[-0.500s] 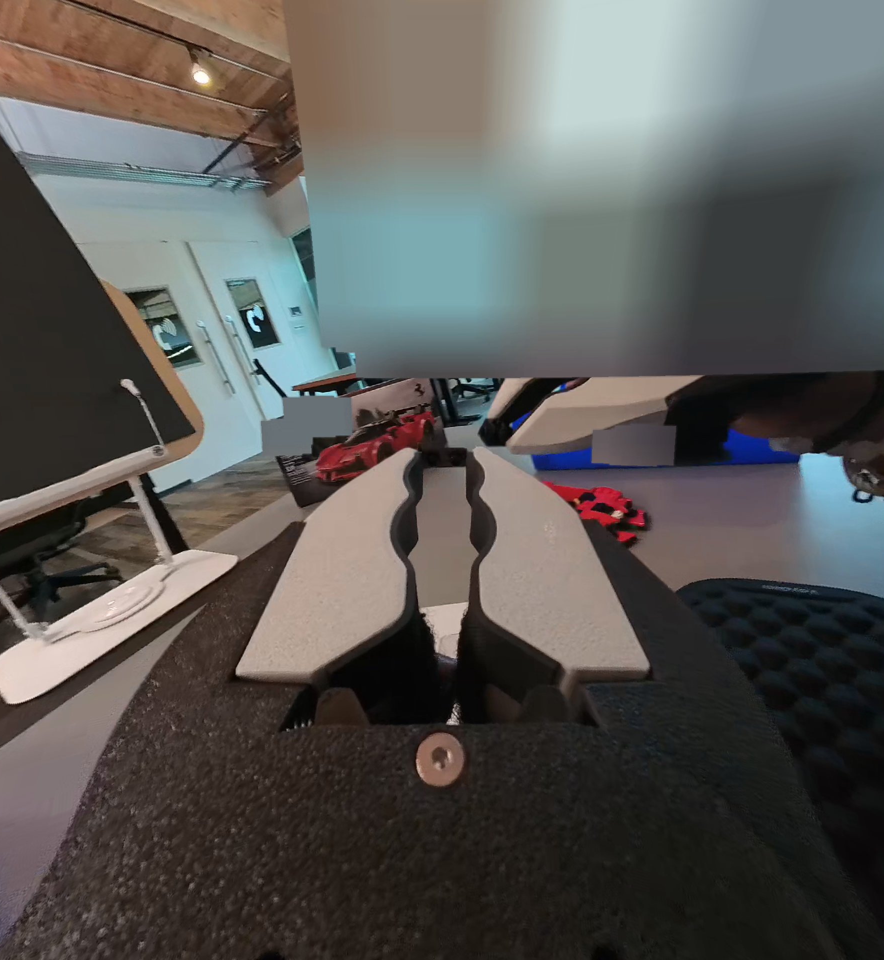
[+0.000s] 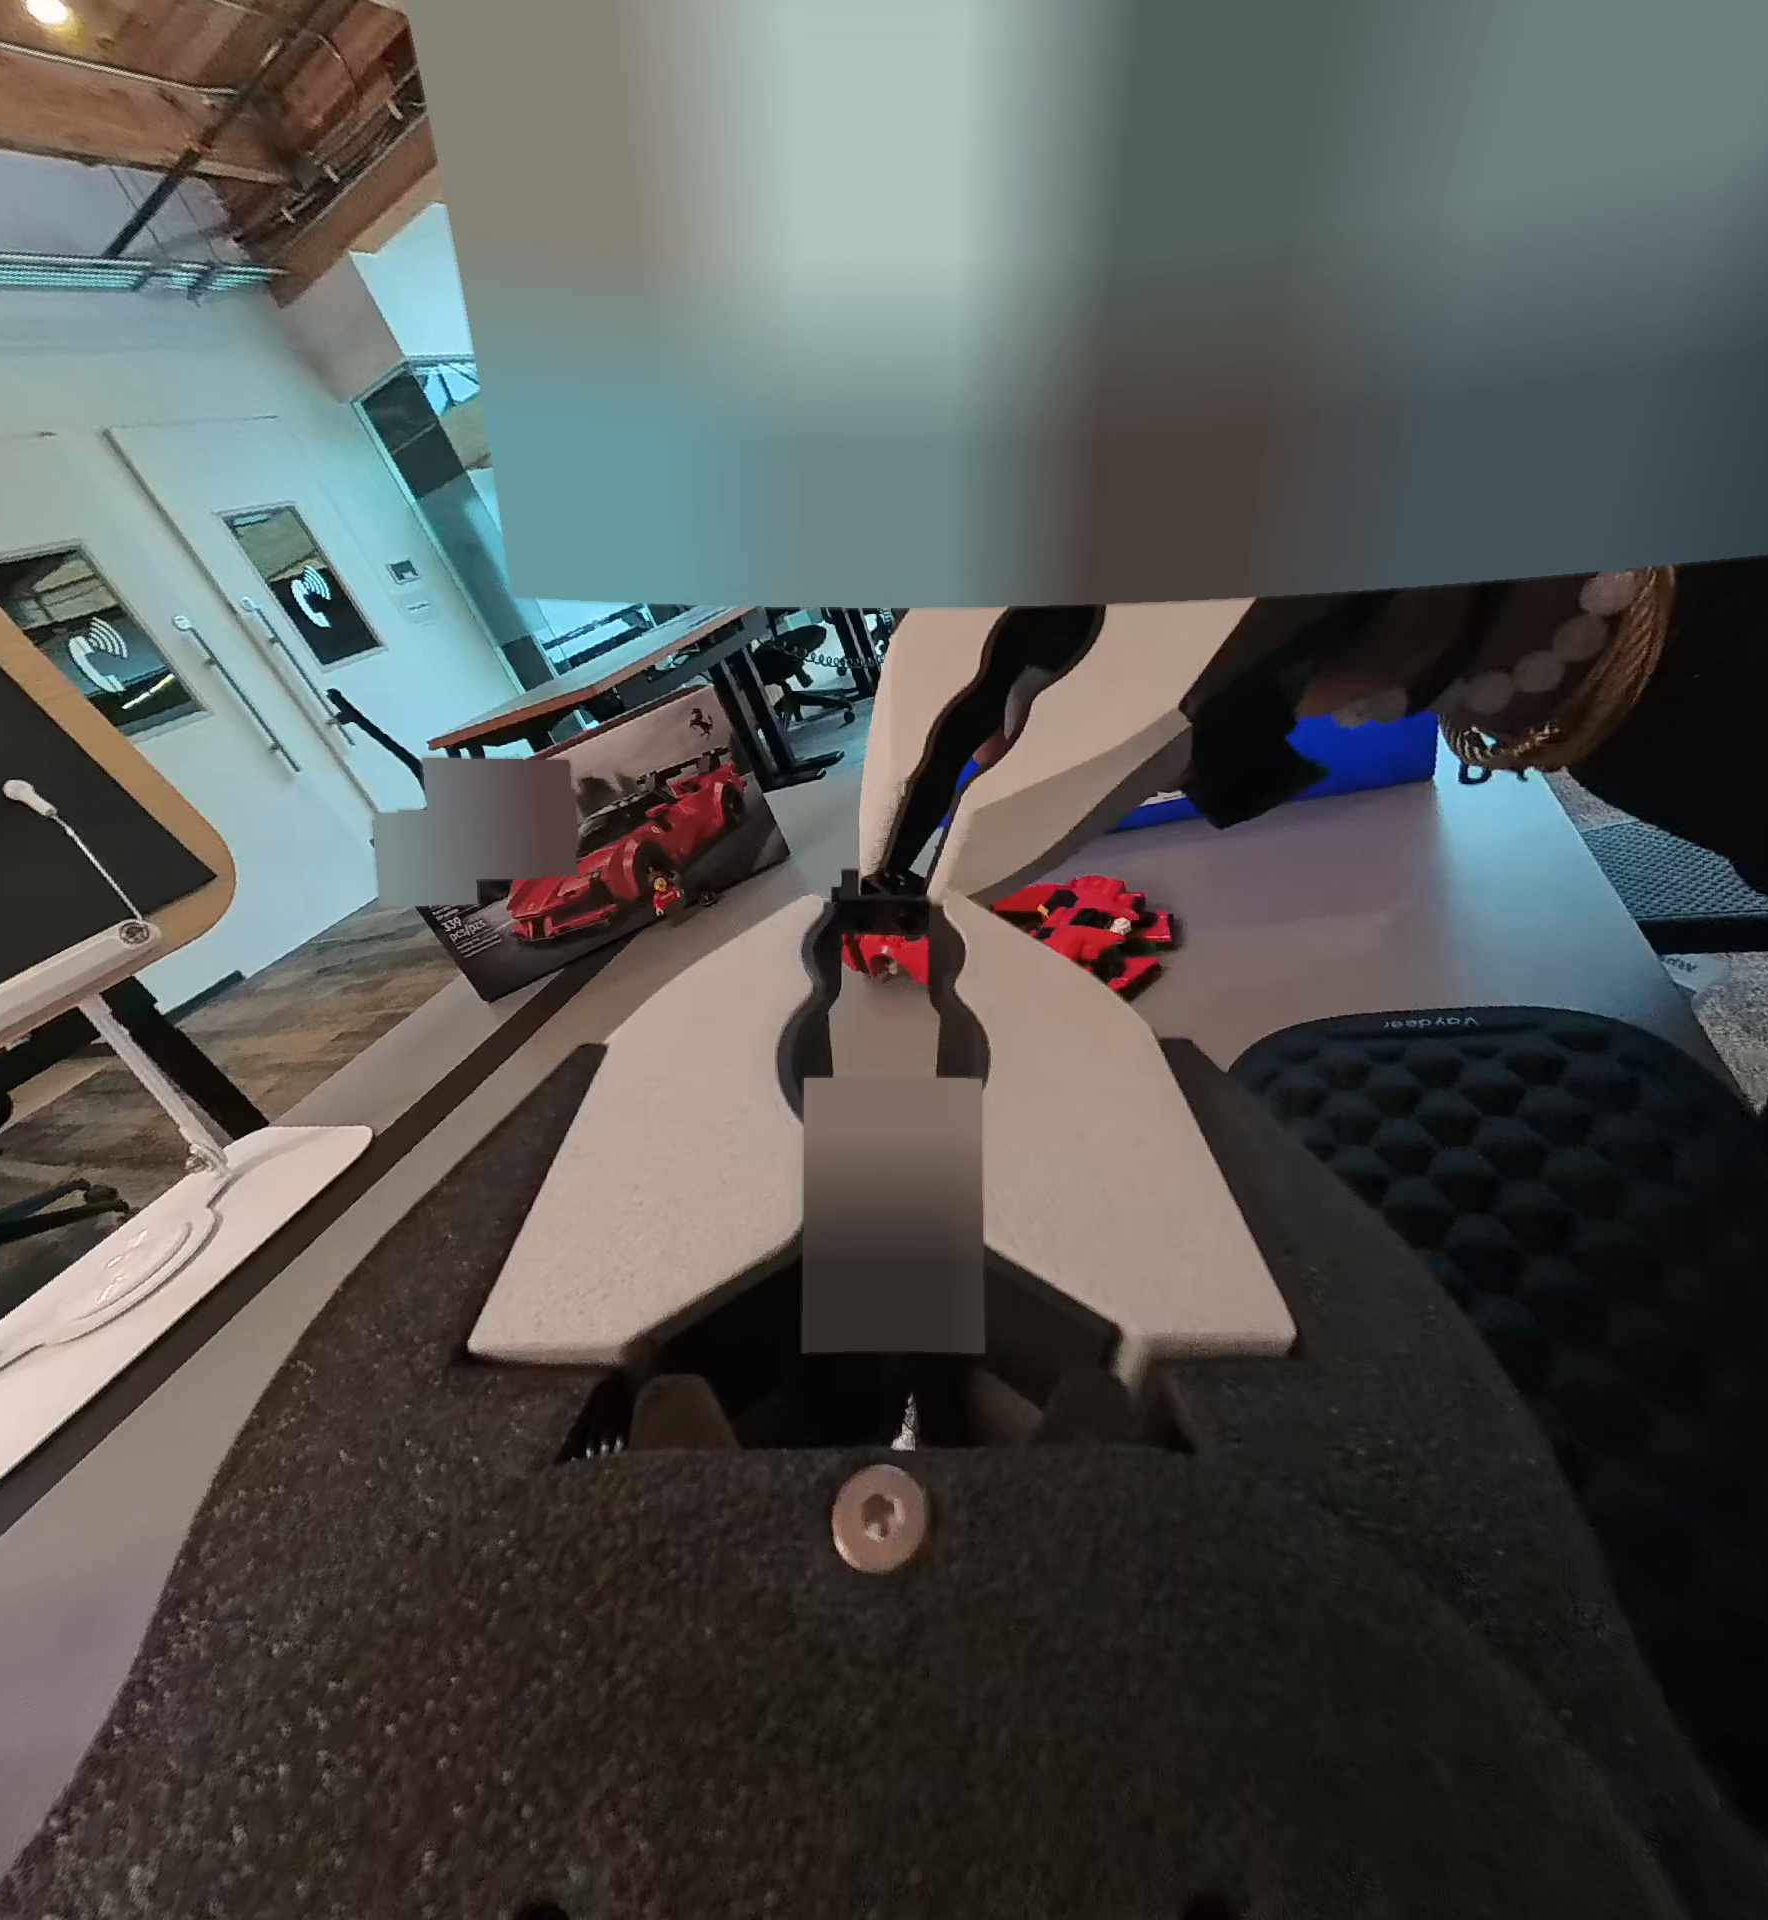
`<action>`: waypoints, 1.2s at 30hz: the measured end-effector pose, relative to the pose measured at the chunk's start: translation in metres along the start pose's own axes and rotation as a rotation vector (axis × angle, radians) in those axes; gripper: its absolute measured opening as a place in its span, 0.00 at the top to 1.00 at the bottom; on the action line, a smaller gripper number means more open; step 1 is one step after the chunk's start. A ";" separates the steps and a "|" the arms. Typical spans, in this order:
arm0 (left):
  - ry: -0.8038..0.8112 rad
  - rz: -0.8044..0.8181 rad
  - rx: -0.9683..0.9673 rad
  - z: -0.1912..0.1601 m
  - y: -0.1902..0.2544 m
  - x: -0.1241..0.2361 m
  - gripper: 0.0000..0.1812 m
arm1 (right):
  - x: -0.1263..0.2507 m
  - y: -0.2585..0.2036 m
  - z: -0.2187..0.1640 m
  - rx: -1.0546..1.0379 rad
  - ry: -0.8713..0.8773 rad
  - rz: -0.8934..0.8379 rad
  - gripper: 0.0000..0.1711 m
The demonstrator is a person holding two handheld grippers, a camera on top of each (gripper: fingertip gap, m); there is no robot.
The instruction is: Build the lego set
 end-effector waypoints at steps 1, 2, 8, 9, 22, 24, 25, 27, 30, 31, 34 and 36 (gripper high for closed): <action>-0.007 -0.001 0.000 -0.001 0.000 0.000 0.92 | 0.000 0.000 0.000 -0.011 0.001 0.006 0.95; -0.013 -0.001 0.000 -0.001 0.001 0.000 0.92 | 0.000 0.000 -0.001 -0.027 0.004 0.016 0.95; -0.039 0.036 0.048 -0.003 0.002 0.002 0.92 | -0.002 -0.002 -0.002 -0.214 0.051 0.088 0.95; -0.052 0.047 0.068 -0.005 0.003 0.003 0.92 | -0.003 -0.003 -0.003 -0.245 0.049 0.104 0.95; -0.194 0.089 0.672 -0.054 0.062 0.022 0.92 | -0.006 -0.068 -0.039 -0.576 -0.192 0.354 0.95; -0.164 0.058 0.750 -0.051 0.069 0.023 0.92 | -0.001 -0.073 -0.037 -0.632 -0.173 0.408 0.95; -0.158 0.045 0.774 -0.050 0.072 0.024 0.92 | 0.001 -0.075 -0.037 -0.653 -0.174 0.432 0.95; -0.149 0.025 0.799 -0.049 0.077 0.024 0.92 | 0.004 -0.078 -0.036 -0.666 -0.170 0.464 0.95; -0.135 -0.001 0.831 -0.047 0.080 0.025 0.92 | 0.006 -0.081 -0.035 -0.711 -0.149 0.511 0.95; -0.127 -0.010 0.840 -0.047 0.081 0.026 0.92 | 0.007 -0.082 -0.034 -0.727 -0.134 0.526 0.95; -0.121 -0.031 0.853 -0.046 0.081 0.027 0.92 | 0.007 -0.083 -0.033 -0.764 -0.111 0.561 0.95; -0.127 -0.037 0.850 -0.046 0.082 0.027 0.92 | 0.007 -0.084 -0.034 -0.768 -0.108 0.577 0.94</action>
Point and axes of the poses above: each gripper's, where its closed fingertips meet, x back along the fingers, z out of its top, y = z × x across the jaws, the point moved 2 cm from there along x, back along the fingers, and after that the axes turned 6 degrees about x, right-handed, at the moved point
